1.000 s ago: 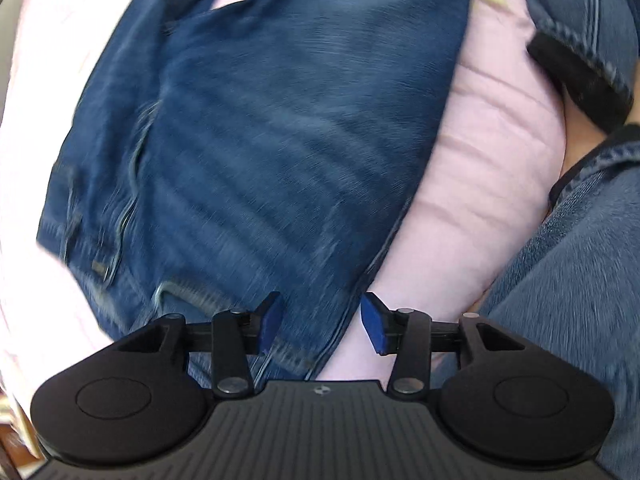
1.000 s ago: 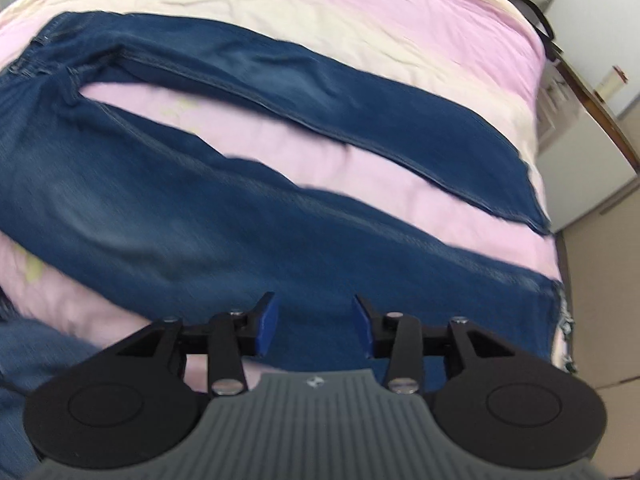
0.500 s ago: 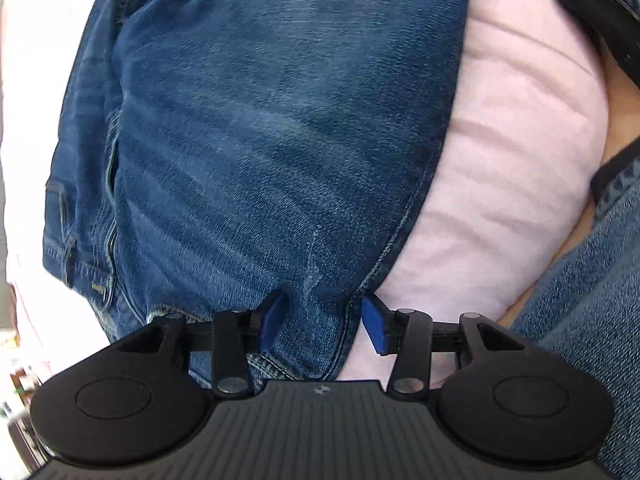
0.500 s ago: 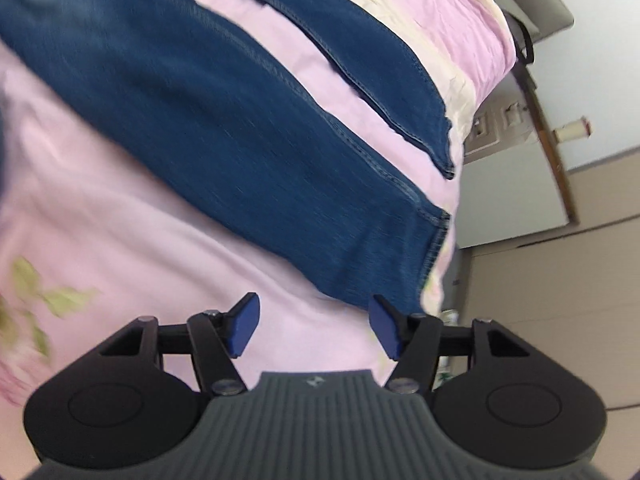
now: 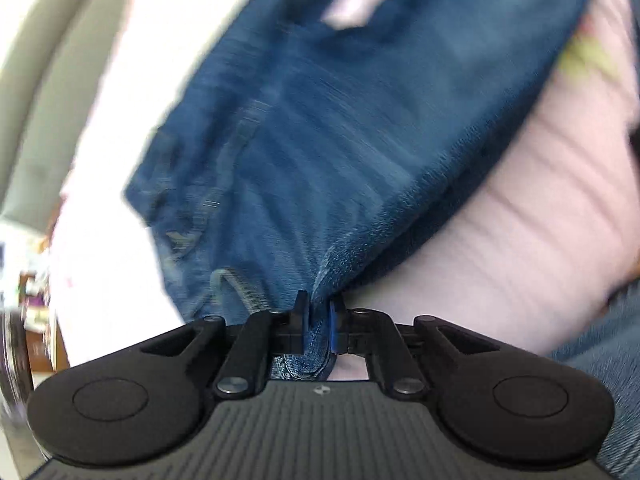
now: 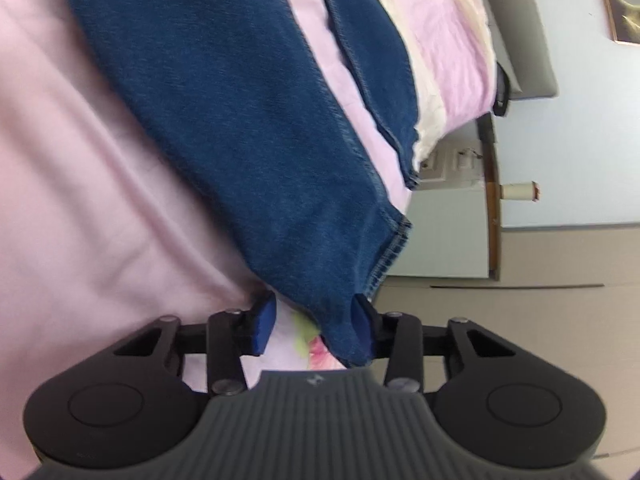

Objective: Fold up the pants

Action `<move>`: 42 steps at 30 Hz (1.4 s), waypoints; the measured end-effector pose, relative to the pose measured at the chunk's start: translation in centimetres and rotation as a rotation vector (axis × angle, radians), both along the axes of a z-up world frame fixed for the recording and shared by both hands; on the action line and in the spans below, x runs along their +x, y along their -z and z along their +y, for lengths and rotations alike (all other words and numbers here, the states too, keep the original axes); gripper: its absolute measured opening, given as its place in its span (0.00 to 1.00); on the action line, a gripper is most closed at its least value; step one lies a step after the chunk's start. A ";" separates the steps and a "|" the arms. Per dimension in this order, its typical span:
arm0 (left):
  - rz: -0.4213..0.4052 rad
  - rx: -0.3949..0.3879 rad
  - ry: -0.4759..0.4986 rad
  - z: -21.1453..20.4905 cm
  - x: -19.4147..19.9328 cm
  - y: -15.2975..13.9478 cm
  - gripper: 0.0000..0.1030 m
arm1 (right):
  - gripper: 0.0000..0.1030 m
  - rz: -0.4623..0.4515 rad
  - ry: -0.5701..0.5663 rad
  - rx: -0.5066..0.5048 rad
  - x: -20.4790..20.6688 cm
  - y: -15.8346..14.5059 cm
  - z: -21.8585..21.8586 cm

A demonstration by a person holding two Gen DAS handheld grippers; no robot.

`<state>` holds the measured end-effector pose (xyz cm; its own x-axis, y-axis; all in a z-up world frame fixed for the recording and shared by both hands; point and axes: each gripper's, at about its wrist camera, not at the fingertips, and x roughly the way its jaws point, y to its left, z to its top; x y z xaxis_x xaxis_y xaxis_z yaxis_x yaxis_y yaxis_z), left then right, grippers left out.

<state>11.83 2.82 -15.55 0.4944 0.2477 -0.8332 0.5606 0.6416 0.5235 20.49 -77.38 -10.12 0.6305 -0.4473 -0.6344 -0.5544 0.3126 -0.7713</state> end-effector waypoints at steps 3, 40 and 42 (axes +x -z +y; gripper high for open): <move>-0.096 -0.057 -0.055 0.4 -0.1 -2.8 0.09 | 0.00 -0.019 0.074 -0.004 1.1 -0.3 -0.5; -0.178 -0.008 -0.148 3.4 29.6 -5.1 0.09 | 0.00 -0.142 0.247 -0.094 31.4 -7.5 6.8; -0.136 -0.022 -0.162 3.8 31.6 -2.9 0.09 | 0.00 -0.126 0.233 -0.129 34.4 -5.3 7.5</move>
<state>43.40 6.63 -12.66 0.5578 0.3155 -0.7677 0.3741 0.7301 0.5719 54.92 -69.87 -4.82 0.5716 -0.6614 -0.4857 -0.3763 0.3147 -0.8714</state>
